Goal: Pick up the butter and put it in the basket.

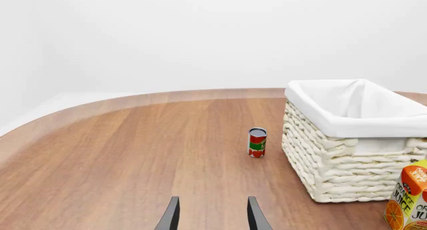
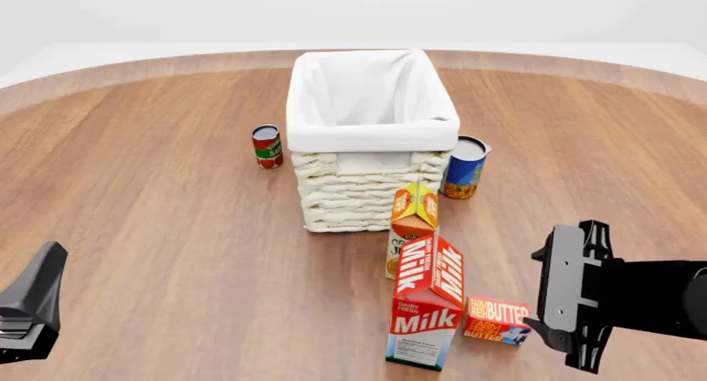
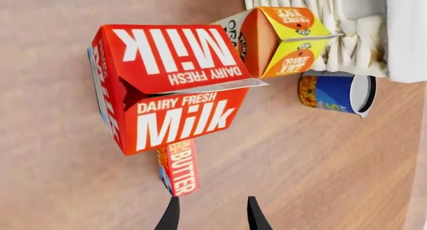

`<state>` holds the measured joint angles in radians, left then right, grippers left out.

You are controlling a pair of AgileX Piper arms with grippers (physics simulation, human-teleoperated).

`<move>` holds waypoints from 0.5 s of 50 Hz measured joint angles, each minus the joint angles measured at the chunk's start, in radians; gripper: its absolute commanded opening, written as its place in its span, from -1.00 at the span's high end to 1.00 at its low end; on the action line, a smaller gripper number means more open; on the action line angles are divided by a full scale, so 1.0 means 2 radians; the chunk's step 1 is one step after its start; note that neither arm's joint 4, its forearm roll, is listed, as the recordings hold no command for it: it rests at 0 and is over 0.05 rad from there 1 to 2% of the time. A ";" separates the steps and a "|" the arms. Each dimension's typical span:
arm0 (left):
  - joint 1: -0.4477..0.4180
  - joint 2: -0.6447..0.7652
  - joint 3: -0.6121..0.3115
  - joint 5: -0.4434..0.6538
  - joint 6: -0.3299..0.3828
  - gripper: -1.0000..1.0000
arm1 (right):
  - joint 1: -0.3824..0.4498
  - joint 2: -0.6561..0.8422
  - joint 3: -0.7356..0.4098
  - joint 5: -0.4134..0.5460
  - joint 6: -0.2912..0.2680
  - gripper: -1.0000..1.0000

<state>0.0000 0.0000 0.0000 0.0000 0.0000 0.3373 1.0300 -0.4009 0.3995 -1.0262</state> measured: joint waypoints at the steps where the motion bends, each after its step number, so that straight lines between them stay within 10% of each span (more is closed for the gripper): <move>1: 0.000 0.000 0.000 0.000 0.000 -1.00 | 0.001 0.002 0.001 -0.002 0.001 -1.00; 25: 0.000 0.000 0.000 0.000 0.000 -1.00 | 0.014 0.048 0.023 -0.057 0.014 -1.00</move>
<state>0.0000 0.0000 0.0000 0.0000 0.0000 0.3660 1.1262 -0.3548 0.2853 -0.9976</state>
